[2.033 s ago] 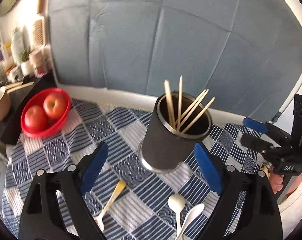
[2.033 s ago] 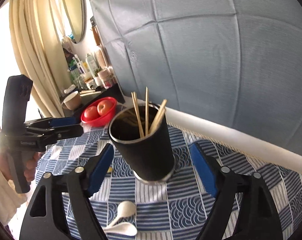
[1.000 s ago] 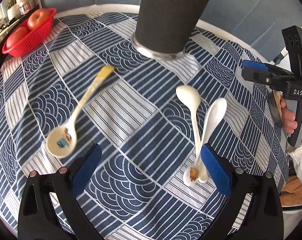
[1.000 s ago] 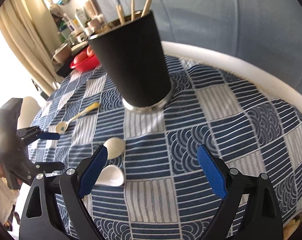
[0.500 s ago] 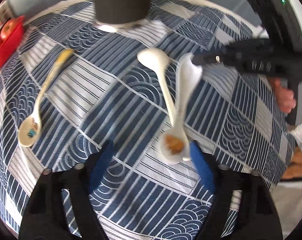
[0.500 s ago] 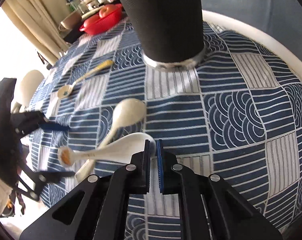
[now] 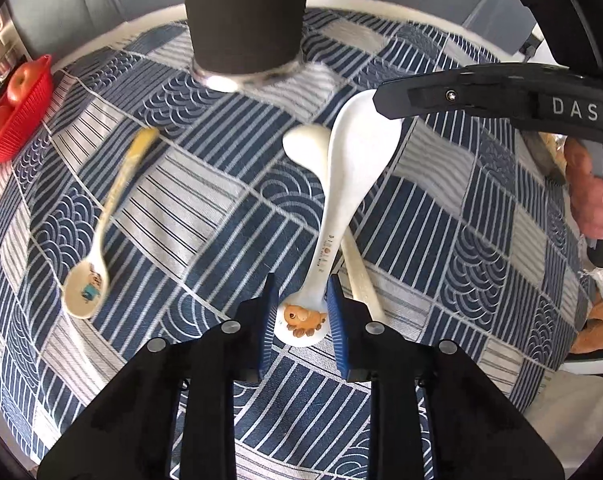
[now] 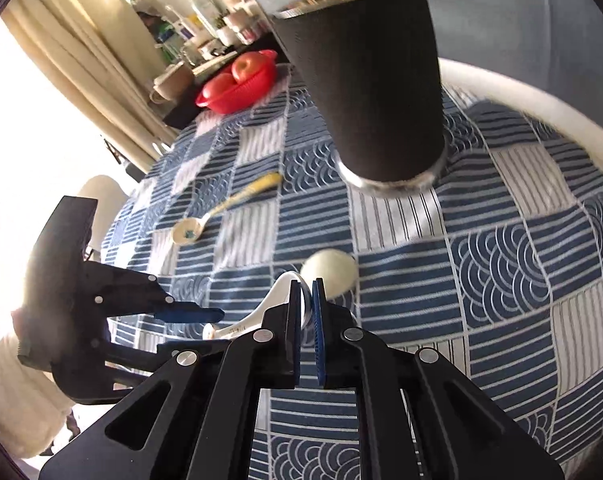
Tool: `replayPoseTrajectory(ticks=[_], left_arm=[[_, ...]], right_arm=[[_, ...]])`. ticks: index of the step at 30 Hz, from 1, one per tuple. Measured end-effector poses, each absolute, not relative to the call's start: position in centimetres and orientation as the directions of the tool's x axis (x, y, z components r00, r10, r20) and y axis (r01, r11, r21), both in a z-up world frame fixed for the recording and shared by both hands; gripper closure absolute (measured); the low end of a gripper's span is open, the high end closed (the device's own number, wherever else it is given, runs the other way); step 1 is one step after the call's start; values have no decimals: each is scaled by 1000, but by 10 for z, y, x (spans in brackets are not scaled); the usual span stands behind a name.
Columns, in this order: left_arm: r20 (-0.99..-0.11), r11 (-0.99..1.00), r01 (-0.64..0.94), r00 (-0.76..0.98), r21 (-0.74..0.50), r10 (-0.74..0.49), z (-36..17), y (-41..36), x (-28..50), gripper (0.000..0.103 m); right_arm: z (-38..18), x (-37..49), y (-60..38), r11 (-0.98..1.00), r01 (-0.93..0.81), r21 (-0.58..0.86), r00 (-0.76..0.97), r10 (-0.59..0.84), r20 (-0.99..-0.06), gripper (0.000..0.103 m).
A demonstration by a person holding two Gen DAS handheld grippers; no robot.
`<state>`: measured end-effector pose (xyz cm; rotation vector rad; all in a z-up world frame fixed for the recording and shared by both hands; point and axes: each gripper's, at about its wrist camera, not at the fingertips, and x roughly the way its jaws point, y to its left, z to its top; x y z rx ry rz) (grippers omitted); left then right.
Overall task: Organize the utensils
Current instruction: 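Carry the white spoon over the black cup and open the left tool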
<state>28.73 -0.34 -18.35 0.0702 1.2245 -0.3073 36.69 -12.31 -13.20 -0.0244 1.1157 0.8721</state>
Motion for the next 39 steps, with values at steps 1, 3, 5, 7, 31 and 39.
replayPoseTrajectory(ticks=[1,3,5,7,31,39], left_arm=[[-930,956,271,310,-114,-198,-178,-2,286,78],[-923,954,277,325,-114,-205,-167,-1,291,79],[-915,953,279,340,-120,-215,-155,1,294,81],[-909,951,279,349,-131,-227,-144,2,300,81],[-773,929,352,557,-113,-305,-8,-1,407,91],[-738,936,322,596,-139,-315,6,16,446,103]], right_arm=[[-128,368,-122,677,-624,391,161,601,-783,97],[-116,370,-120,674,-637,374,184,604,-775,97],[-102,373,-120,669,-648,364,207,614,-762,97],[-86,377,-120,667,-664,339,239,618,-749,97],[81,433,-126,717,-692,87,556,606,-569,98],[93,458,-112,731,-682,41,593,585,-554,98]])
